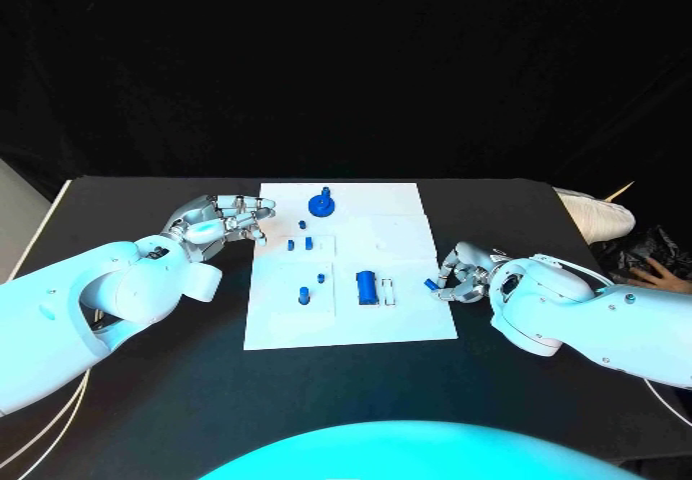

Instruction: Assemble the parts on the task board

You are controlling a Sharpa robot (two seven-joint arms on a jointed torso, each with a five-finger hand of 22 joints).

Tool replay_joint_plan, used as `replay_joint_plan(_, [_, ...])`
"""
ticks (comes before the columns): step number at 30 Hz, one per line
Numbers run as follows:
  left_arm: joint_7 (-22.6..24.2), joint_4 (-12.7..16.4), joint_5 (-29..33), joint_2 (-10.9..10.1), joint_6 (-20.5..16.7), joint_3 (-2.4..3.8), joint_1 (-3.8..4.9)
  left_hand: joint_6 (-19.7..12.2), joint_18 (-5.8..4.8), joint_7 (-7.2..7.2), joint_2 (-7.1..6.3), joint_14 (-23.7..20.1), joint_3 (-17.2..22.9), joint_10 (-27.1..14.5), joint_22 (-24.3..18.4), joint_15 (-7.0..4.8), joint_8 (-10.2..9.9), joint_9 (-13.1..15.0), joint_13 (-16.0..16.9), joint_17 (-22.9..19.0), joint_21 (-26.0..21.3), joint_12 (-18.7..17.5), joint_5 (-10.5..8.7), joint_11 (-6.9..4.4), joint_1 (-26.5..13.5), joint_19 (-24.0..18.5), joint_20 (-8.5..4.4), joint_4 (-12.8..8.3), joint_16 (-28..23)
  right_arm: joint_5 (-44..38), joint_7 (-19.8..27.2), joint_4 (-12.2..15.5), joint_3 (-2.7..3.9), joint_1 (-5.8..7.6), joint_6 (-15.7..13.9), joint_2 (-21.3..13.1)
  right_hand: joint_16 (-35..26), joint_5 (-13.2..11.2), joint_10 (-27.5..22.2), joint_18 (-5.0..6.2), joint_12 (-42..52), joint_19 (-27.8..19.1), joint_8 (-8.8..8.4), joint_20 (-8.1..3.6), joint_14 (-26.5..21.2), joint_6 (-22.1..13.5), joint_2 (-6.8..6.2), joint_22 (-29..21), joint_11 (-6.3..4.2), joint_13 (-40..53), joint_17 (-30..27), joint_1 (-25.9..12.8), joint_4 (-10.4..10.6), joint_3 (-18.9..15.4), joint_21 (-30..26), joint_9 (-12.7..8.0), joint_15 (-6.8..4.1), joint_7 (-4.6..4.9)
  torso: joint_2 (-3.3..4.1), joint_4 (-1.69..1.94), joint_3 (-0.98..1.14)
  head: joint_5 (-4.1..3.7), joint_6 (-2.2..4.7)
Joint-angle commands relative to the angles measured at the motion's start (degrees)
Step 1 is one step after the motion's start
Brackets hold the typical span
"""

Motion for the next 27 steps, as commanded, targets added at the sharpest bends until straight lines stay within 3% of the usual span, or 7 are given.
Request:
replay_joint_plan(1, [0.4, 0.1, 0.3, 0.0, 0.9, 0.05, -0.02, -0.2, 0.87, 0.36, 0.35, 0.5, 0.0, -0.1, -0.1, 0.06, 0.3, -0.1, -0.1, -0.1, -0.2, 0.1, 0.28, -0.04, -0.1, 0.4, 0.19, 0.2, -0.2, 0.3, -0.7, 0.0, -0.47, -0.62, 0.3, 0.3, 0.2, 2.4, 5.9, -0.92, 0.0, 4.6, 0.06, -0.37, 6.0, 0.4, -0.52, 12.0, -0.50, 15.0, 15.1, 0.2, 0.0, 3.2, 0.0, -1.2, -0.48, -0.29, 0.02, -0.03, 0.01, 0.06, 0.12])
replay_joint_plan(6, [0.3, 0.1, 0.3, 0.0, 0.8, 0.05, -0.03, -0.2, 0.87, 0.36, 0.40, 0.5, 0.1, -0.1, -0.1, 0.06, 0.4, -0.1, -0.1, -0.1, -0.2, 0.1, 0.29, -0.03, -0.1, 0.4, 0.19, 0.3, -0.2, 3.1, 0.8, 0.7, -0.45, -0.63, -1.8, 0.2, 0.2, 3.6, 5.9, -0.93, -0.1, 4.6, 0.29, -0.40, 6.0, 0.3, -1.02, 12.0, -0.52, 15.0, 15.1, -1.3, 0.0, 7.2, 0.0, -1.0, -0.51, -0.28, 0.02, 0.03, -0.02, 0.18, 0.22])
replay_joint_plan(10, [0.2, 0.2, 0.3, 0.0, 0.8, 0.05, -0.04, -0.1, 0.87, 0.36, 0.43, 0.5, 0.1, -0.2, -0.1, 0.06, 0.4, -0.1, -0.1, -0.1, -0.2, 0.1, 0.31, -0.04, -0.1, 0.4, 0.18, 0.3, -0.2, 5.8, 2.2, 1.7, -0.39, -0.54, -3.0, 0.0, 0.2, 2.0, 5.8, -0.94, -0.3, 4.6, 0.51, -0.38, 6.0, 0.0, -1.18, 12.1, -0.47, 14.9, 15.1, -2.9, -0.1, 9.8, 0.0, -0.8, -0.46, -0.23, 0.03, 0.05, -0.05, 0.35, 0.25])
replay_joint_plan(19, [0.0, 0.2, 0.3, -0.1, 0.6, 0.05, -0.05, -0.1, 0.89, 0.34, 0.63, 0.4, 0.3, -0.2, -0.1, 0.01, 0.4, -0.1, -0.2, -0.1, -0.2, 0.1, 0.38, -0.06, 0.2, 0.4, 0.14, 0.1, -0.2, 10.5, 4.3, 4.8, -0.21, 1.03, -4.6, 0.0, 0.2, 1.6, 5.6, -0.89, -0.6, 4.6, 0.58, -0.35, 6.0, -0.1, -1.51, 12.0, -0.42, 14.7, 15.1, -3.7, -0.1, 10.7, -0.2, -0.7, -0.43, -0.16, 0.09, 0.06, -0.06, 0.32, 0.24])
replay_joint_plan(27, [0.0, 0.3, 0.3, 0.0, 0.7, 0.05, -0.04, -0.1, 0.89, 0.34, 0.63, 0.4, 0.3, -0.2, -0.1, 0.01, 0.4, -0.1, -0.2, -0.1, -0.2, 0.1, 0.38, -0.06, 0.2, 0.4, 0.14, 0.1, -0.2, 12.2, 4.0, 5.0, -0.20, 1.42, -4.2, 2.1, 0.2, 1.4, 5.6, -0.90, -0.6, 4.6, 0.67, -0.31, 6.0, -0.2, -2.11, 12.0, -0.35, 14.7, 15.1, -4.8, -0.1, 11.3, -0.2, -0.6, -0.37, -0.09, 0.14, -0.02, -0.02, 0.29, 0.21])
